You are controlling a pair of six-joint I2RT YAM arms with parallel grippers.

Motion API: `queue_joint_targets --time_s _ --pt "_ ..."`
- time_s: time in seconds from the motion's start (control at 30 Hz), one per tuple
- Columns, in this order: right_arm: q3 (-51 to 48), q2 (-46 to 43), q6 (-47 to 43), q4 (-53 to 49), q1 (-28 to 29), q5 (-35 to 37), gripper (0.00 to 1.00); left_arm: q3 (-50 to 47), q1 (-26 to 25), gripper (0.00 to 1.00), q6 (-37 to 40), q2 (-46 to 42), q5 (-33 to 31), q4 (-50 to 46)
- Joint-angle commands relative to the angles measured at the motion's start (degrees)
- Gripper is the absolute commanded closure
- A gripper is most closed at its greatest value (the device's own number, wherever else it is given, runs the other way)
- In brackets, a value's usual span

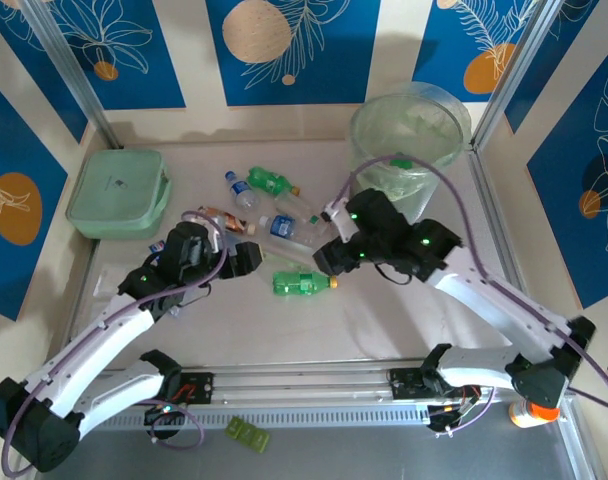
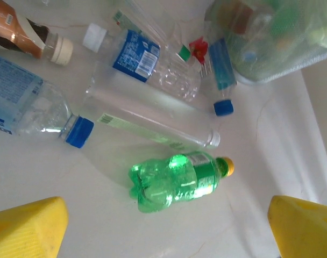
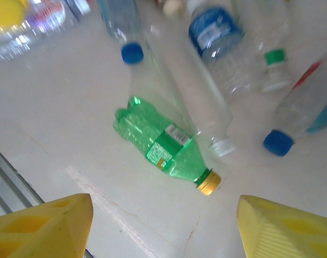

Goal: Put the plastic bottles in the bin

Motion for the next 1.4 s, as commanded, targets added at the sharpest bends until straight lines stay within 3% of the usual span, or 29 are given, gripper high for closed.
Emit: queue_joint_targets --time_s 0.0,0.23,0.4,0.5,0.87,1.37 --pt "0.04 5.19 -0.9 1.89 0.49 -3.6 0.26 -0.46 2.37 0.05 -2.54 -0.29 3.43 3.78" --pt "3.16 16.9 -1.26 3.83 -0.11 -11.33 0.24 0.1 5.1 0.05 0.17 -2.89 4.35 0.85" --pt "5.39 23.66 -1.98 4.14 -0.88 -11.39 0.22 0.68 5.53 0.05 1.48 -2.91 5.07 0.42" --pt "6.52 26.32 -2.93 4.35 -1.09 -10.55 0.16 0.86 5.53 0.05 2.29 -2.85 5.1 0.19" --pt "7.34 31.68 -3.95 5.33 -2.3 -15.42 0.02 3.71 5.53 0.05 5.3 -2.81 5.16 -2.28" --pt "1.89 30.79 -3.68 5.81 -0.39 -18.89 0.04 6.3 5.53 0.05 6.32 -1.97 5.61 -3.57"
